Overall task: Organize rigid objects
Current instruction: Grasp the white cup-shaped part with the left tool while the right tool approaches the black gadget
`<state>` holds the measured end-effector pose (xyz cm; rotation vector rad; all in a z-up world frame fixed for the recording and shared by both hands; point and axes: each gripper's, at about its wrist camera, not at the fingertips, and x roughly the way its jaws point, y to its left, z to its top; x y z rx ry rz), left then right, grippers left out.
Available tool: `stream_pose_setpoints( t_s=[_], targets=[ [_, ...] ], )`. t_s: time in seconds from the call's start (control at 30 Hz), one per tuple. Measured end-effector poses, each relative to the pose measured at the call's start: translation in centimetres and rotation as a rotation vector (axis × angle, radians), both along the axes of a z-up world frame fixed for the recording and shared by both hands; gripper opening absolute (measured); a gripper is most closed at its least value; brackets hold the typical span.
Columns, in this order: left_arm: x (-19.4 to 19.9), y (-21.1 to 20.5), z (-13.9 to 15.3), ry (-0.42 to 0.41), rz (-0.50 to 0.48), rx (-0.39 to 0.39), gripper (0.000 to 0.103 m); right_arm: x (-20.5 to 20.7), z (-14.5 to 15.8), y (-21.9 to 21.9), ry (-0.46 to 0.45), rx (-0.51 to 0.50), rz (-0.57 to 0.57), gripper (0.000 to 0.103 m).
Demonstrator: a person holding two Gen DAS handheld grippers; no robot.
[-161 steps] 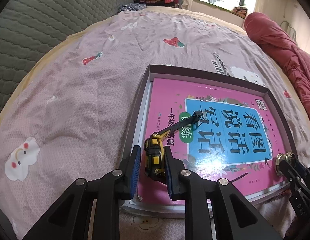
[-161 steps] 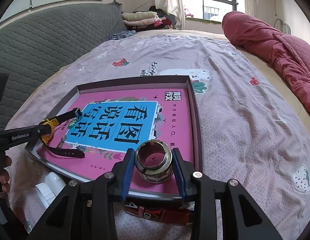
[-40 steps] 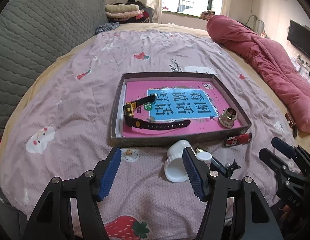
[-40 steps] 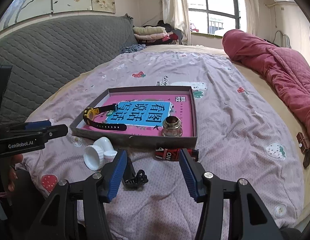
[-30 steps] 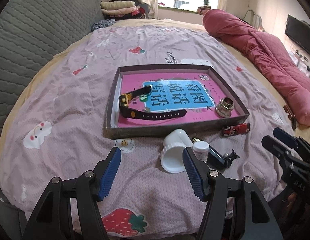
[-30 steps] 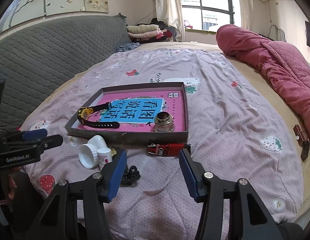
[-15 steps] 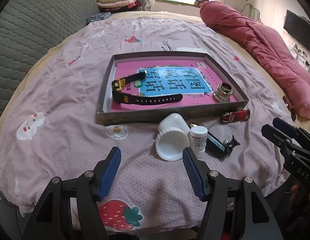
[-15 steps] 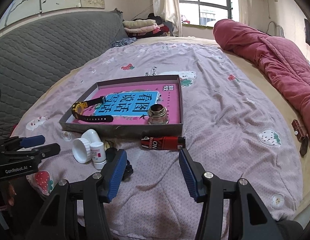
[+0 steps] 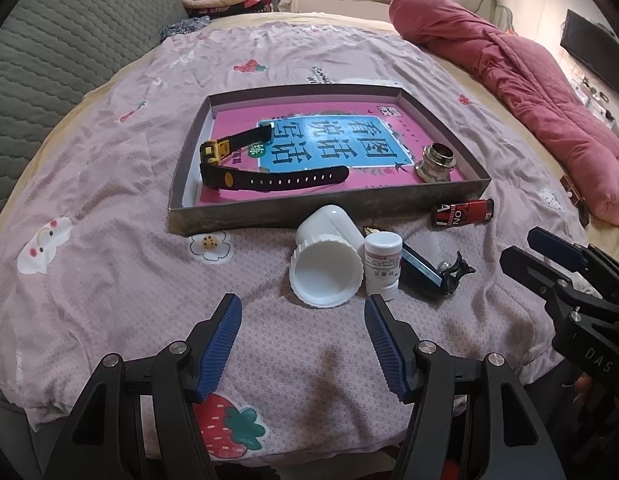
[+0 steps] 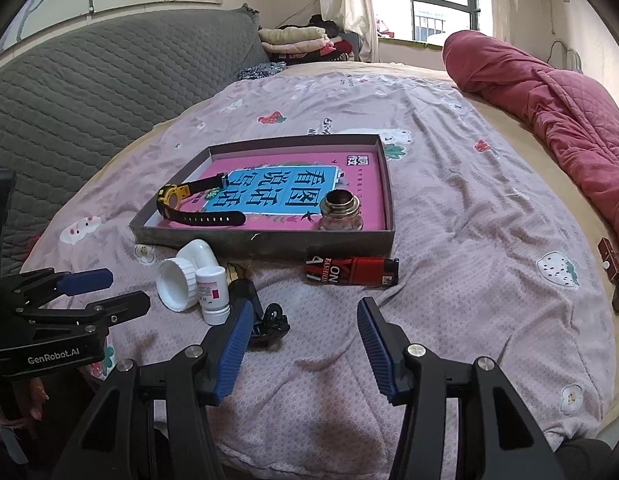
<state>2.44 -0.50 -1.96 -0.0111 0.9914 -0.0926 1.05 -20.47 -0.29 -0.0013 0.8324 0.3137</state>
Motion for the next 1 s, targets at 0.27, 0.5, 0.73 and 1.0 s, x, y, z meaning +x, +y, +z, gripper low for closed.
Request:
stream_pose_setpoints(
  t_s=[0.27, 0.5, 0.73, 1.0],
  targets=[
    [0.3, -0.2, -0.7, 0.015, -0.002, -0.007, 0.066, 0.2, -1.0, 1.1, 0.033, -0.005, 0.032, 0.054],
    [0.6, -0.5, -1.4, 0.023, 0.002, -0.006, 0.066, 1.1, -2.4, 1.4, 0.098, 0.016, 0.005, 0.054],
    [0.9, -0.8, -1.7, 0.005, 0.000, -0.012, 0.066, 2.0, -3.3, 1.0, 0.141, 0.075, -0.040, 0.054],
    [1.2, -1.1, -2.0, -0.010, -0.006, -0.015, 0.066, 2.6, -4.0, 1.2, 0.187, 0.128, -0.052, 0.046]
  ],
)
